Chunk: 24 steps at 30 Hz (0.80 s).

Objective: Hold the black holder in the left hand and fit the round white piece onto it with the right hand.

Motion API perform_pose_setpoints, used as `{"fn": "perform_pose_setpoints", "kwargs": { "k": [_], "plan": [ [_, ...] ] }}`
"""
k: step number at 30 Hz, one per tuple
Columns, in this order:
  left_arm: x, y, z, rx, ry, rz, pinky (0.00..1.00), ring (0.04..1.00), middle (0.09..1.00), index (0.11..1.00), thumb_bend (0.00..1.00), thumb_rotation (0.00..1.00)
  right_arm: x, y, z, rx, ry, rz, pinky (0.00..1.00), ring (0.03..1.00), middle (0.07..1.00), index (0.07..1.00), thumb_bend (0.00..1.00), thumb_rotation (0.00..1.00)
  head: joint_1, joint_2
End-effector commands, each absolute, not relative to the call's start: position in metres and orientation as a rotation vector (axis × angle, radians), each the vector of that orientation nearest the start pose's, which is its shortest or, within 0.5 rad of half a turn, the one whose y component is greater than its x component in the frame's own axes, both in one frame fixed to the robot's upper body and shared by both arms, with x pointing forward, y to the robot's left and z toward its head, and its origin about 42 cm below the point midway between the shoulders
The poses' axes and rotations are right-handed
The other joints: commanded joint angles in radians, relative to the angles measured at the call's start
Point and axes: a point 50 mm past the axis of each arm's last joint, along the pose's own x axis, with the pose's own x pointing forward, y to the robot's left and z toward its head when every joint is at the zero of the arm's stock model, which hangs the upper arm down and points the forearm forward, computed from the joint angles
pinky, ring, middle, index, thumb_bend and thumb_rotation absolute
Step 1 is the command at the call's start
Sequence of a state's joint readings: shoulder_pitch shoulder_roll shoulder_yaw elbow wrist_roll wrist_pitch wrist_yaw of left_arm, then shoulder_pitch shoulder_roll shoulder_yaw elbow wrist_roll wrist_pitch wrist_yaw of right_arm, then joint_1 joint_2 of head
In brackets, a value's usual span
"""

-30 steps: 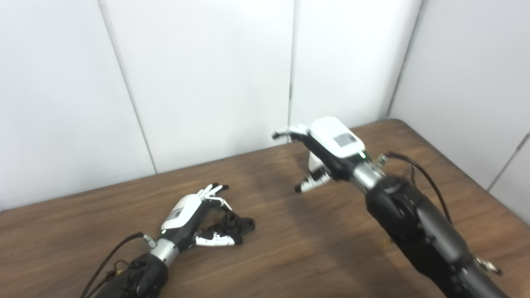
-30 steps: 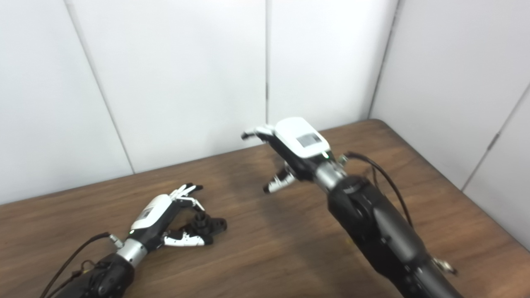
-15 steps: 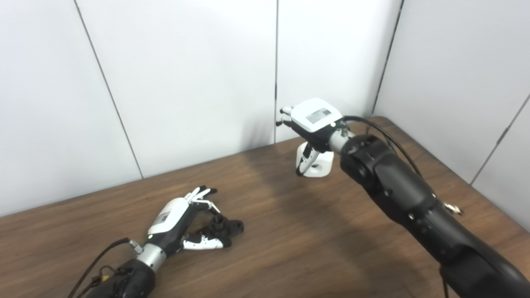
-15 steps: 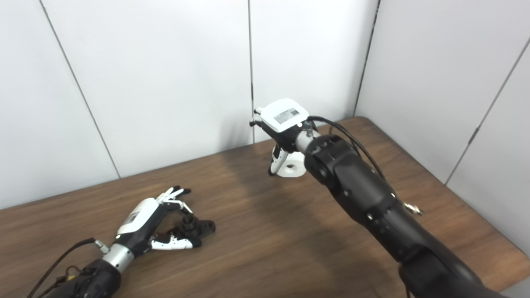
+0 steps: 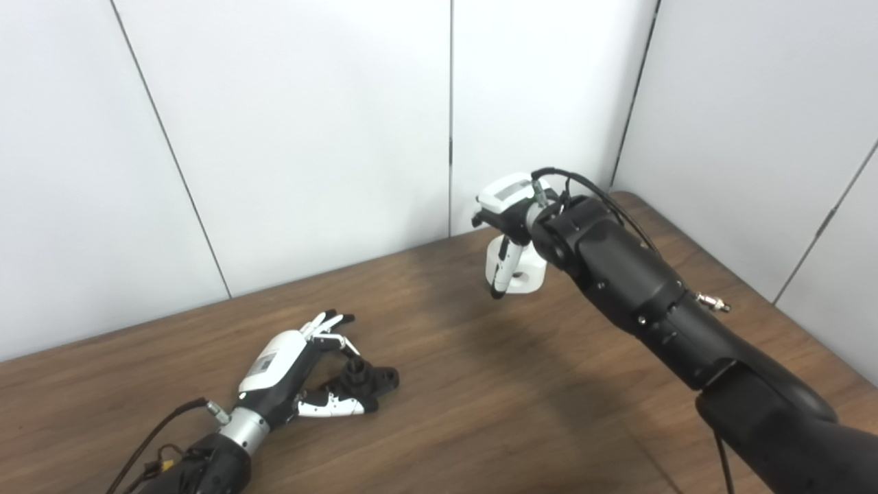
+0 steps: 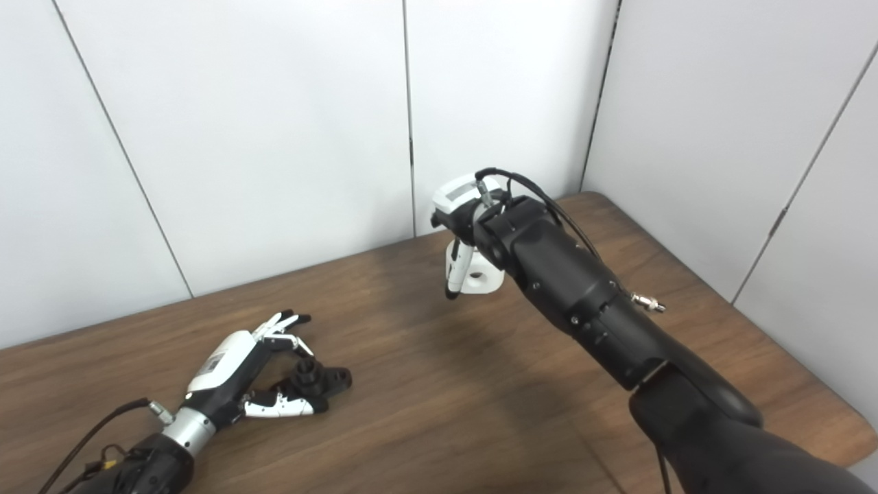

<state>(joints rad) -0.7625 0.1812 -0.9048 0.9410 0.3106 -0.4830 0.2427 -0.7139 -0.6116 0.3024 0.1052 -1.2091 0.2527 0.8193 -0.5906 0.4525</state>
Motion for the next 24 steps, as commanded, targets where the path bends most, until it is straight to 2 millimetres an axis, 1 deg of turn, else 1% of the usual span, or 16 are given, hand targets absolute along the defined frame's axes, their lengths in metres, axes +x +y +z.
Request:
{"fn": "perform_pose_setpoints", "kwargs": {
  "k": [1, 8, 13, 20, 22, 24],
  "plan": [
    [0.392, 0.143, 0.022, 1.068, -0.147, -0.940, 1.00, 1.000, 0.931, 0.483, 0.52, 0.06, 0.463, -0.319, 0.352, -1.843, 0.261, 0.057, 0.97, 1.000, 1.000, 0.878, 1.00, 0.44, 0.000, 0.001],
    [0.391, 0.142, 0.022, 1.062, -0.149, -0.942, 1.00, 1.000, 0.926, 0.482, 0.52, 0.06, 0.465, -0.332, 0.352, -1.852, 0.292, 0.019, 0.96, 1.000, 1.000, 0.883, 1.00, 0.45, 0.000, 0.005],
    [0.391, 0.141, 0.022, 1.063, -0.147, -0.946, 1.00, 1.000, 0.927, 0.483, 0.52, 0.06, 0.464, -0.344, 0.354, -1.847, 0.319, -0.010, 0.99, 1.000, 1.000, 0.880, 0.99, 0.43, 0.000, 0.003],
    [0.388, 0.142, 0.018, 1.087, -0.148, -0.953, 1.00, 1.000, 0.921, 0.483, 0.52, 0.06, 0.463, -0.367, 0.356, -1.887, 0.388, -0.049, 1.00, 1.000, 1.000, 0.881, 0.97, 0.43, 0.003, 0.005],
    [0.389, 0.143, 0.018, 1.085, -0.145, -0.953, 1.00, 1.000, 0.922, 0.483, 0.52, 0.06, 0.463, -0.373, 0.356, -1.906, 0.413, -0.055, 0.99, 1.000, 1.000, 0.879, 0.97, 0.43, 0.003, 0.005],
    [0.388, 0.143, 0.019, 1.081, -0.148, -0.950, 1.00, 1.000, 0.920, 0.483, 0.52, 0.06, 0.463, -0.383, 0.356, -1.894, 0.451, -0.069, 0.99, 1.000, 1.000, 0.885, 0.97, 0.44, 0.003, 0.006]
  ]
}}
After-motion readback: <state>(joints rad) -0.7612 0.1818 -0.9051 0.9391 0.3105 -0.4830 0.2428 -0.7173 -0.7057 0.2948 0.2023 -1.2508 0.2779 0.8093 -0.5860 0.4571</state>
